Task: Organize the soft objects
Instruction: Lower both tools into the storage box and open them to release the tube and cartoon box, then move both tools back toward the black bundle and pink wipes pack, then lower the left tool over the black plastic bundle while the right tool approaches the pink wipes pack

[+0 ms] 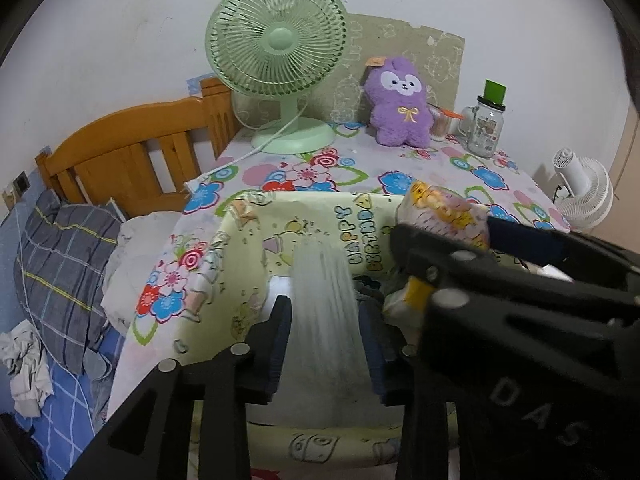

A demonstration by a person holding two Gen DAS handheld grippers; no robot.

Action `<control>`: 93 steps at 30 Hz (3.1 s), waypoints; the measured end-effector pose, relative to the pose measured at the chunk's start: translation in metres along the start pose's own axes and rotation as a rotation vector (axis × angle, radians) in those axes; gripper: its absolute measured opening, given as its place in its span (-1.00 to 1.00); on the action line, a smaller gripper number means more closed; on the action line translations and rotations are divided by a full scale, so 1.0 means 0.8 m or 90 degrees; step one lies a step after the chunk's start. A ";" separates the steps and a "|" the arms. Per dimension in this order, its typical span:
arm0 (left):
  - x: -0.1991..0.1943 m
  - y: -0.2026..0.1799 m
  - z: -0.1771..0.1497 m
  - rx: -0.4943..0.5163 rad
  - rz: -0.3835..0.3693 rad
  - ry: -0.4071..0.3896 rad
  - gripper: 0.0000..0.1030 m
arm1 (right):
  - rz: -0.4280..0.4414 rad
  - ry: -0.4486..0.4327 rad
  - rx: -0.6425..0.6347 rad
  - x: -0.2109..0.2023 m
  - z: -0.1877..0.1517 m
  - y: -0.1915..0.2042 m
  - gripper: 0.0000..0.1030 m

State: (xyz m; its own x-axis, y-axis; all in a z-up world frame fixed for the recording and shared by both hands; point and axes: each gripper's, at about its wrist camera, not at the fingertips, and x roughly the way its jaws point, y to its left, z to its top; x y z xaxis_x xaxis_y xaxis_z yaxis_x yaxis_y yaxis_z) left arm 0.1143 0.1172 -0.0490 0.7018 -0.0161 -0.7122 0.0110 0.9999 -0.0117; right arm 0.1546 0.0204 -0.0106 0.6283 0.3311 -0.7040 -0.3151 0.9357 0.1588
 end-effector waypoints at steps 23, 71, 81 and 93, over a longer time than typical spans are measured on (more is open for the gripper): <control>-0.031 -0.017 0.000 -0.003 -0.022 -0.039 0.52 | -0.069 -0.042 -0.068 -0.038 -0.013 0.007 0.69; -0.121 -0.175 -0.024 0.067 -0.065 -0.106 0.78 | -0.126 -0.126 0.003 -0.191 -0.073 -0.110 0.70; -0.121 -0.202 -0.031 0.075 -0.085 -0.107 0.81 | -0.139 -0.131 0.017 -0.203 -0.085 -0.134 0.82; -0.099 -0.229 -0.042 0.074 -0.094 -0.092 0.91 | -0.149 -0.118 0.029 -0.193 -0.106 -0.164 0.83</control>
State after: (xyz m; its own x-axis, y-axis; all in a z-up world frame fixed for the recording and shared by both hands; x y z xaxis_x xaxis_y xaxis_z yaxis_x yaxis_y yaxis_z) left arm 0.0328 -0.0644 -0.0144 0.7810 -0.1705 -0.6008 0.1969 0.9802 -0.0221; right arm 0.0388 -0.1643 0.0189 0.8007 0.1188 -0.5872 -0.1171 0.9923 0.0411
